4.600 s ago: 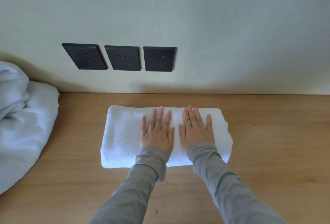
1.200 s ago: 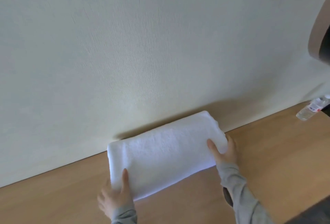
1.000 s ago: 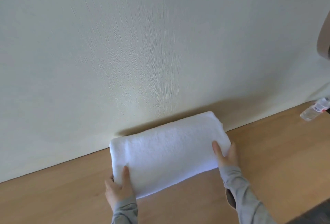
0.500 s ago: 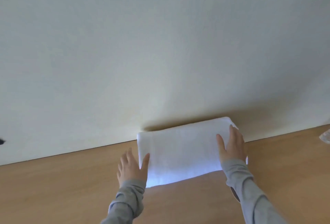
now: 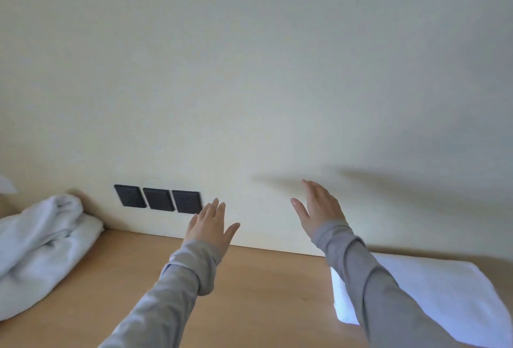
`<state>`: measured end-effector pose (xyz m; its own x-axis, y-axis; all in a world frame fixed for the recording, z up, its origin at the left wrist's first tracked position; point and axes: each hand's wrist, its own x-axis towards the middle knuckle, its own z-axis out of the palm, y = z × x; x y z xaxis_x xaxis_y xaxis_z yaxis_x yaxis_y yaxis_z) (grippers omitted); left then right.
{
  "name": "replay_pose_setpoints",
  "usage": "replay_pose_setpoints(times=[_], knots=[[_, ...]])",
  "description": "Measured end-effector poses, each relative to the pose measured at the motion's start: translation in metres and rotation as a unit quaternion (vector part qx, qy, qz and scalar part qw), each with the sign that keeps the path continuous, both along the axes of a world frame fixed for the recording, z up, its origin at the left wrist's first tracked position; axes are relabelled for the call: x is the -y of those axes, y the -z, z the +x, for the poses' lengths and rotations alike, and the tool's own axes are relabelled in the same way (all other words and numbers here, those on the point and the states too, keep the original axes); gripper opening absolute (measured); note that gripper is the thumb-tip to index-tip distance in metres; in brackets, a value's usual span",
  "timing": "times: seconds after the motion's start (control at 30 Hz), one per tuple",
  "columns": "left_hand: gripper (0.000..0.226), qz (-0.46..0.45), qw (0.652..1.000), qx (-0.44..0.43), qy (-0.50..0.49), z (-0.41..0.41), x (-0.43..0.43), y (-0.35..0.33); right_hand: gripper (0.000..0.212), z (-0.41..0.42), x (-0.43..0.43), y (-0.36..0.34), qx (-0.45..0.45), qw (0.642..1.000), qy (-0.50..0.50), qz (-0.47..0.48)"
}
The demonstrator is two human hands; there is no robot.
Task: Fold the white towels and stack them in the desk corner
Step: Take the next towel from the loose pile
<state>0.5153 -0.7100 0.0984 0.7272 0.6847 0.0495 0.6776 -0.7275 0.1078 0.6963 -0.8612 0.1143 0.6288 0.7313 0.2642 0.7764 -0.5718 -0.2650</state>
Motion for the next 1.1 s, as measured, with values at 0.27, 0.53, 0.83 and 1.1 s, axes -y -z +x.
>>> replay_pose_setpoints(times=[0.27, 0.53, 0.83, 1.1], knots=[[0.061, 0.073, 0.99, 0.035, -0.118, -0.237, -0.126, -0.085, 0.05, -0.209, -0.166, -0.07, 0.062, 0.985, -0.16, 0.017], [0.056, 0.126, 0.955, 0.061, -0.263, -0.481, -0.19, -0.112, 0.051, -0.413, -0.293, -0.094, 0.104, 0.95, -0.296, -0.005], [0.057, 0.088, 0.927, 0.104, -0.35, -0.613, -0.267, -0.076, 0.052, -0.51, -0.407, -0.061, 0.052, 0.939, -0.339, -0.038], [0.056, 0.012, 0.941, 0.081, -0.327, -0.626, -0.385, -0.009, 0.05, -0.503, -0.515, 0.018, -0.061, 0.955, -0.27, -0.104]])
